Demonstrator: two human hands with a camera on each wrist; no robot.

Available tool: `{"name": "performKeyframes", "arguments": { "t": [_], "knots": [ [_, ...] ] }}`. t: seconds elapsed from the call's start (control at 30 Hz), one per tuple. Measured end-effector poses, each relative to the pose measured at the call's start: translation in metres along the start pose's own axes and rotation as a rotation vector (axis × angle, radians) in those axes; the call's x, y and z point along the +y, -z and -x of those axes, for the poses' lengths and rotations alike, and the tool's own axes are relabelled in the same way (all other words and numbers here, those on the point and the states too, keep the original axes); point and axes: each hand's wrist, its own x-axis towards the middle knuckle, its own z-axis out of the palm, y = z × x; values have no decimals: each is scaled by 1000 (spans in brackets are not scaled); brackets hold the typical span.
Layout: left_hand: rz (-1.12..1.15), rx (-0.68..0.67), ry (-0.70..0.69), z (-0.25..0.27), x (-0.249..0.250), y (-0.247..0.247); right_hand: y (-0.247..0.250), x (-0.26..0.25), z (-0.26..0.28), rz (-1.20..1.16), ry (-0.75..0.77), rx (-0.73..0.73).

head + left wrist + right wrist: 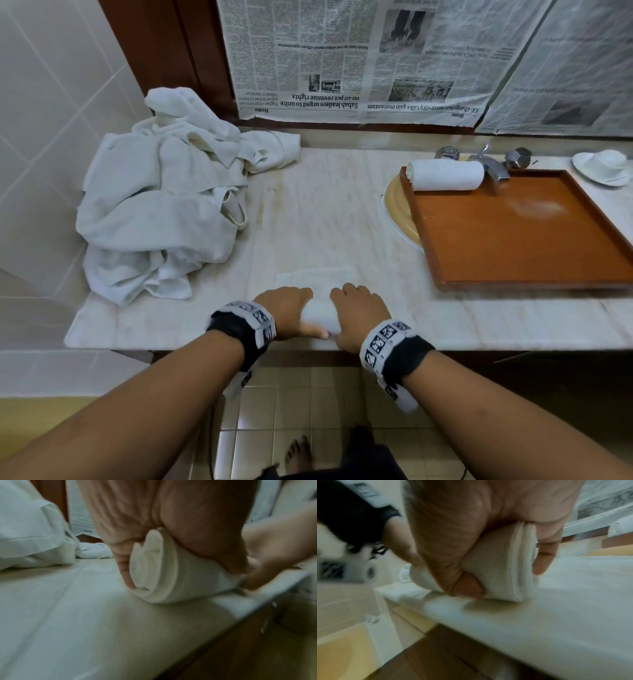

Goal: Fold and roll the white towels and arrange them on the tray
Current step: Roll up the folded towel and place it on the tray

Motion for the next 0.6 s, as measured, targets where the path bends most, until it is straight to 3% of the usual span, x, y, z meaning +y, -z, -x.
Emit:
{"name": "performKeyframes", "arguments": {
  "t": [0.03, 0.1, 0.2, 0.3, 0.4, 0.5, 0.57, 0.6],
  "knots": [
    [-154, 164, -23, 2, 3, -7, 5, 3, -6, -21, 11, -47],
    [-394, 336, -80, 9, 9, -25, 16, 8, -16, -85, 30, -143],
    [-415, 478, -75, 10, 8, -48, 27, 11, -24, -86, 58, -241],
    [-303, 384, -41, 5, 9, -34, 21, 5, -20, -36, 8, -145],
    [-108, 162, -15, -8, -3, -8, 0, -9, 0, 41, -78, 121],
    [41, -77, -52, -14, -14, 13, -17, -22, 18, 50, -115, 192],
    [61, -108, -60, -13, -13, 13, -20, -20, 18, 31, -131, 188],
    [39, -60, -54, -11, -11, 8, -18, -17, 15, 22, -129, 184]
  ]
}}
